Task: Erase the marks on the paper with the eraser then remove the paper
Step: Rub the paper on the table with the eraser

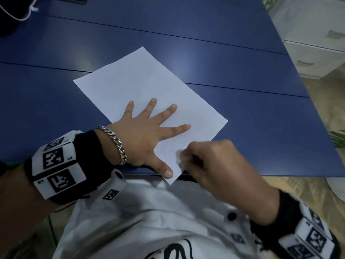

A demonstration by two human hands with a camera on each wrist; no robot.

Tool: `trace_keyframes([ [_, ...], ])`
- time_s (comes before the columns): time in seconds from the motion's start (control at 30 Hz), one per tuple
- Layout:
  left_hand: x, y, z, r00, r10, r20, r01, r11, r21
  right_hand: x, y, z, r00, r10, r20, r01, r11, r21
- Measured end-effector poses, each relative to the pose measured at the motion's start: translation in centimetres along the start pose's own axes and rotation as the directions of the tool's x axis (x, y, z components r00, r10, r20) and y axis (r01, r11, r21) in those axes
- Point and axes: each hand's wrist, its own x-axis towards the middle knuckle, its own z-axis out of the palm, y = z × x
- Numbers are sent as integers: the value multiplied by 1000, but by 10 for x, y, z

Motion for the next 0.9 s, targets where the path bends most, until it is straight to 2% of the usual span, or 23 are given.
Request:
trace_keyframes([
  [0.13, 1, 0, 0, 1000, -1, 2, 1, 1000, 10, 13, 29, -15, 973, 90, -214, -100, 994, -37],
  [0.17, 1, 0, 0, 1000, 0, 3, 0, 1000, 14, 11, 25, -13, 972, 85, -219, -98, 994, -46],
  [0.23, 1, 0, 0, 1000, 2, 1, -2, 1000, 16, 1, 7, -2, 988, 47, -147, -53, 998, -36],
  [0.33, 0, 0, -1, 1000, 4, 7, -4, 1000, 19, -12, -1, 6, 997, 7, -75, -4, 999, 48],
  [0.4, -2, 1, -2, 1000, 11, 12, -12, 999, 30, -11, 13, 0, 985, 80, -150, -67, 994, 90],
  [0.5, -6, 0, -5, 999, 33, 19, -34, 998, 48, -17, 35, -16, 939, 195, -284, -157, 976, 152],
  [0.63, -14, 2, -13, 998, 62, 3, -61, 997, -49, -29, 48, -21, 915, 309, -259, -243, 935, 257],
  [0.73, -13, 6, -21, 993, 89, -74, -94, 993, -75, -28, 48, -17, 908, 325, -265, -258, 931, 258],
  [0.9, 7, 9, -24, 998, 53, 19, -53, 999, 4, -14, 36, -14, 931, 258, -257, -190, 946, 262],
])
